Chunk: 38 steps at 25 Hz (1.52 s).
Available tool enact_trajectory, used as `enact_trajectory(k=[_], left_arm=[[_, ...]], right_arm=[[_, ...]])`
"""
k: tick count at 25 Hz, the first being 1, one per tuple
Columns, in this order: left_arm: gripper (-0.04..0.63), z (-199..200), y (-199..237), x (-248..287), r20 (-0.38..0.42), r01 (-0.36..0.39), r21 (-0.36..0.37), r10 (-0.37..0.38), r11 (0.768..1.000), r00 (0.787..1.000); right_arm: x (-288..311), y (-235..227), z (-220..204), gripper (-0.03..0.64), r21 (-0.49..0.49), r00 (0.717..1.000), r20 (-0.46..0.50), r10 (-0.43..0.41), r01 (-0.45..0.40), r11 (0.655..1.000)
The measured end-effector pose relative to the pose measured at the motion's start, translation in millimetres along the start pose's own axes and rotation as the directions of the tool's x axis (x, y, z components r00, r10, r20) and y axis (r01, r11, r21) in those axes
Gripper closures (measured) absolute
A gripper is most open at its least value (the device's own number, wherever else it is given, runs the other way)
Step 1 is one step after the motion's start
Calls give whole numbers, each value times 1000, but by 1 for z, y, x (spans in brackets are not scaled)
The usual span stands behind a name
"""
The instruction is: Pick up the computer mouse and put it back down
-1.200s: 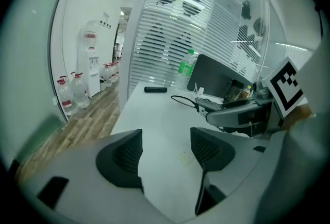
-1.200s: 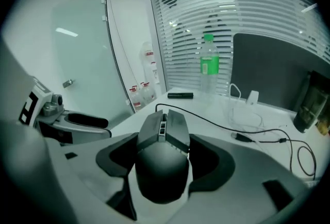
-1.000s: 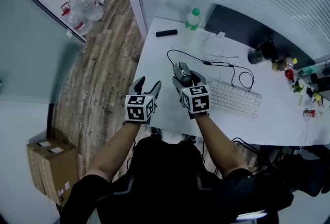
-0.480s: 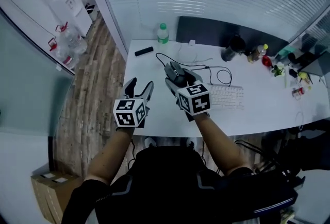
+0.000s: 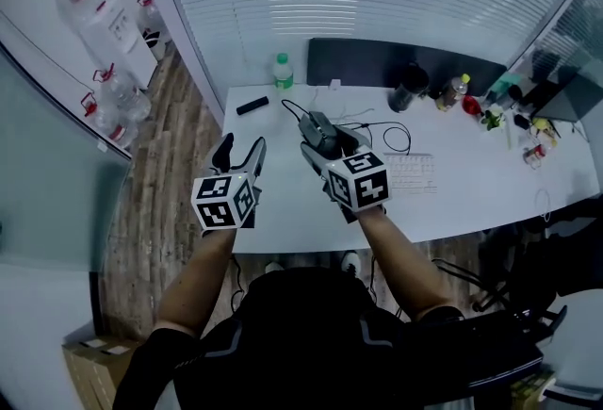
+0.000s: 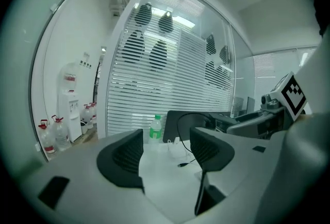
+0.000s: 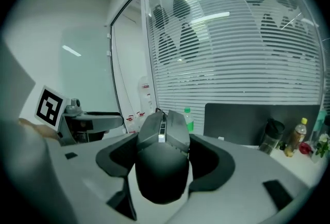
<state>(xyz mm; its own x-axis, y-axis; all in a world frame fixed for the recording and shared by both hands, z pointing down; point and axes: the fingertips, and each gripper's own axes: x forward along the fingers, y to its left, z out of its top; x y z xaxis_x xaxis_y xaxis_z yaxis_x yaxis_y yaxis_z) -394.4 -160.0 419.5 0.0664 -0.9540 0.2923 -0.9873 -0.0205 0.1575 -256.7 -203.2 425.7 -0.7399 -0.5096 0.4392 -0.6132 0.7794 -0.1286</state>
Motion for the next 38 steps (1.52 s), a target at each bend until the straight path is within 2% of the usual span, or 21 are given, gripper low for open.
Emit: enact_trajectory(k=[4,8,17,24,28,32,38], left_arm=[[299,17,-1,1,34,20,12,-21,1000,999],[302,25,-23,11,41,80,15,-81,997,996],[304,25,-101,43,21,209,46,-210,977,978],[314,29,-182,67,22,292,85,-294,953,955],[314,29,-225,78,10,314,109,-317,943,948],[314,30,-261,94,2,298,106,-300,949,954],[314,33,-324,103,3,323,127,-327,938,945]], right_arm=[[-12,-6,11,324,10,999,26,-40,40,999],[-31,-22,13,324,30,994,44,-97,95,995],[-94,-88,10,324,79,970,91,-226,219,973],[-150,-146,1,324,111,951,129,-282,269,957],[-184,-181,-8,324,131,939,143,-313,296,946],[-217,-218,-13,324,135,930,154,-335,316,939],[-258,-264,-24,324,150,926,166,-340,317,937]])
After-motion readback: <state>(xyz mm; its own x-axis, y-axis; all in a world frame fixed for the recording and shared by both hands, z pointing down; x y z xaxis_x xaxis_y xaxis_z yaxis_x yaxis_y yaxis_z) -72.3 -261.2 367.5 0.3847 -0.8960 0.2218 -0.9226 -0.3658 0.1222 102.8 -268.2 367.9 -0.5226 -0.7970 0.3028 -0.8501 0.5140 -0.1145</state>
